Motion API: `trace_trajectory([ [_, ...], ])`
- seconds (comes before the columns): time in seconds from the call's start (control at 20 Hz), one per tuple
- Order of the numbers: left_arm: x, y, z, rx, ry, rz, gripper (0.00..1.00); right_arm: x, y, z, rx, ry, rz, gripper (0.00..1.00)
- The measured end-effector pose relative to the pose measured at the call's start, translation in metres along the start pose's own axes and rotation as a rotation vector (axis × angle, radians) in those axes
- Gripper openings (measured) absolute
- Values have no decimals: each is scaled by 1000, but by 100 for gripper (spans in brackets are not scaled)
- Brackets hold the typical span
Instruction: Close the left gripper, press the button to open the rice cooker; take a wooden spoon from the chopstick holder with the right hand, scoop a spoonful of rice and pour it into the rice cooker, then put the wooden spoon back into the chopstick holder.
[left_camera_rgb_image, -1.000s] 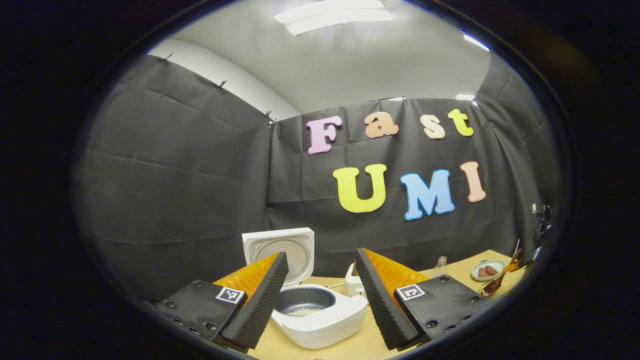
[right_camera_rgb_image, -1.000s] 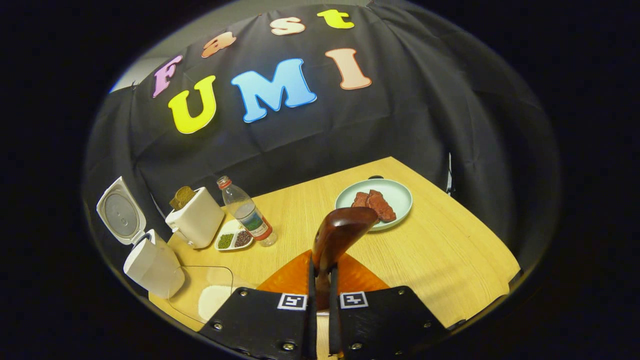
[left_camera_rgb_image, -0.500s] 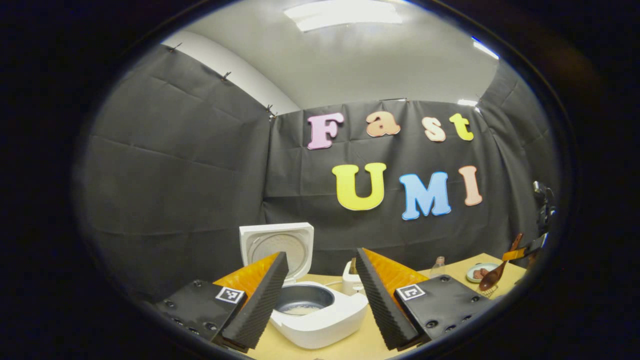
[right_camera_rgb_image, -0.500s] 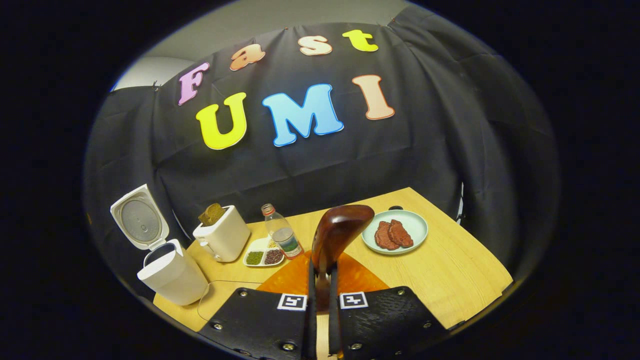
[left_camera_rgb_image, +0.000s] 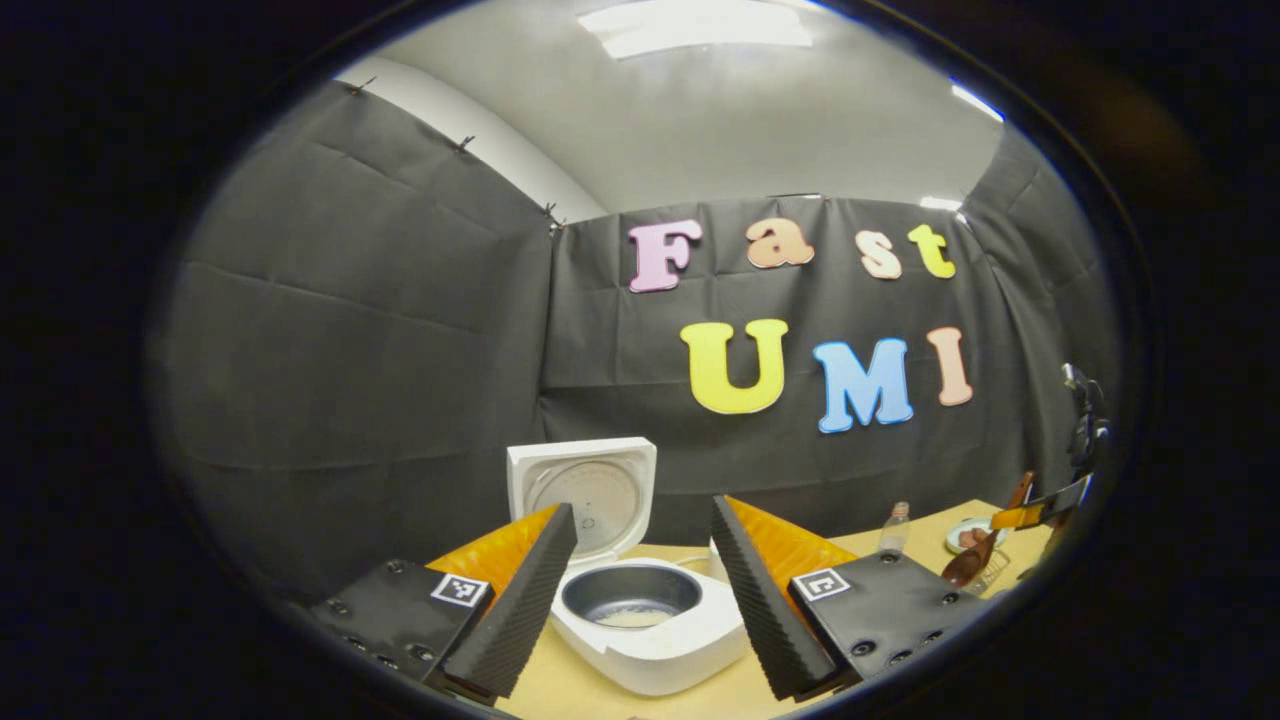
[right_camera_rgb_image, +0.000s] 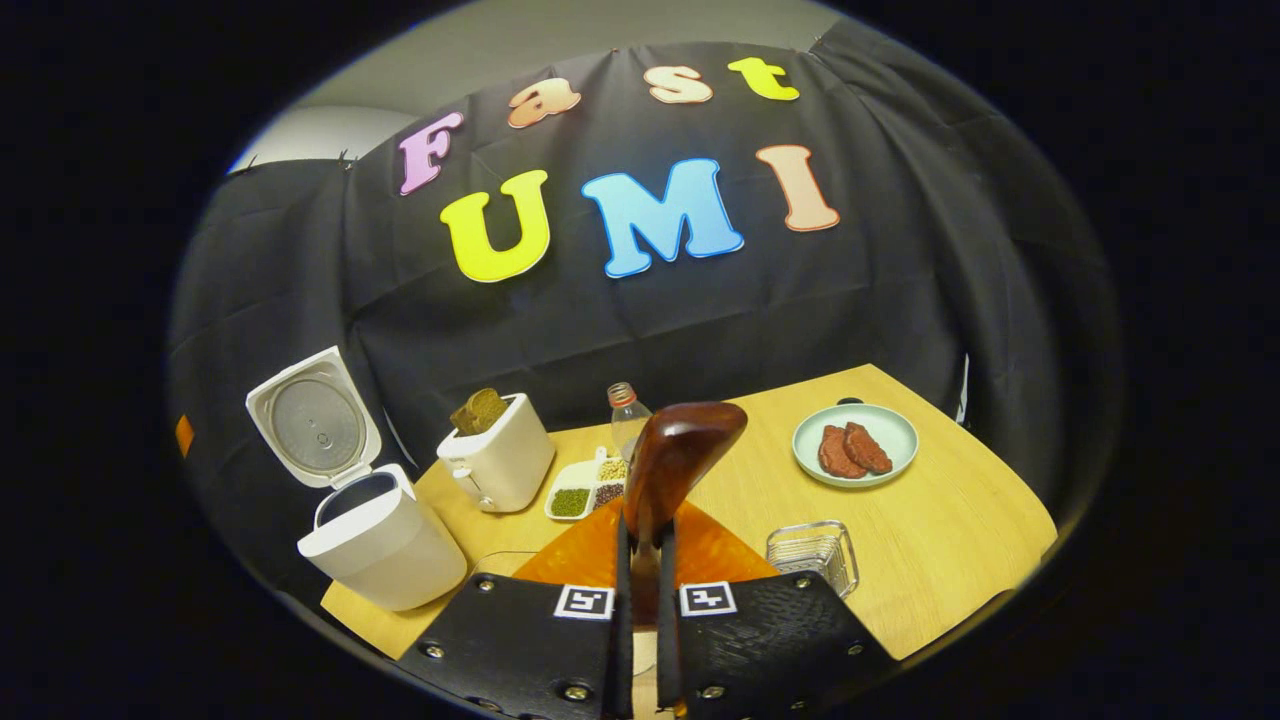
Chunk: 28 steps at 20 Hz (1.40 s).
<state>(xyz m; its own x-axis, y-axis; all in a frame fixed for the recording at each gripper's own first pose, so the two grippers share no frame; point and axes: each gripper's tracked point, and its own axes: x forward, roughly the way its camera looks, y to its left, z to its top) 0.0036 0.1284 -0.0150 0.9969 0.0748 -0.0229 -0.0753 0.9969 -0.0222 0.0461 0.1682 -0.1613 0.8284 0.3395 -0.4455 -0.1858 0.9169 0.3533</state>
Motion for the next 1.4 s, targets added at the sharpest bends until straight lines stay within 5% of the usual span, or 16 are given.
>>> trace_trajectory([
  [1.05,-8,76,-13,15,29,73,94,40,84,-107,-219,138,31,10],
  [1.4,-6,67,-16,10,36,69,94,33,109,-121,-68,188,121,10],
])
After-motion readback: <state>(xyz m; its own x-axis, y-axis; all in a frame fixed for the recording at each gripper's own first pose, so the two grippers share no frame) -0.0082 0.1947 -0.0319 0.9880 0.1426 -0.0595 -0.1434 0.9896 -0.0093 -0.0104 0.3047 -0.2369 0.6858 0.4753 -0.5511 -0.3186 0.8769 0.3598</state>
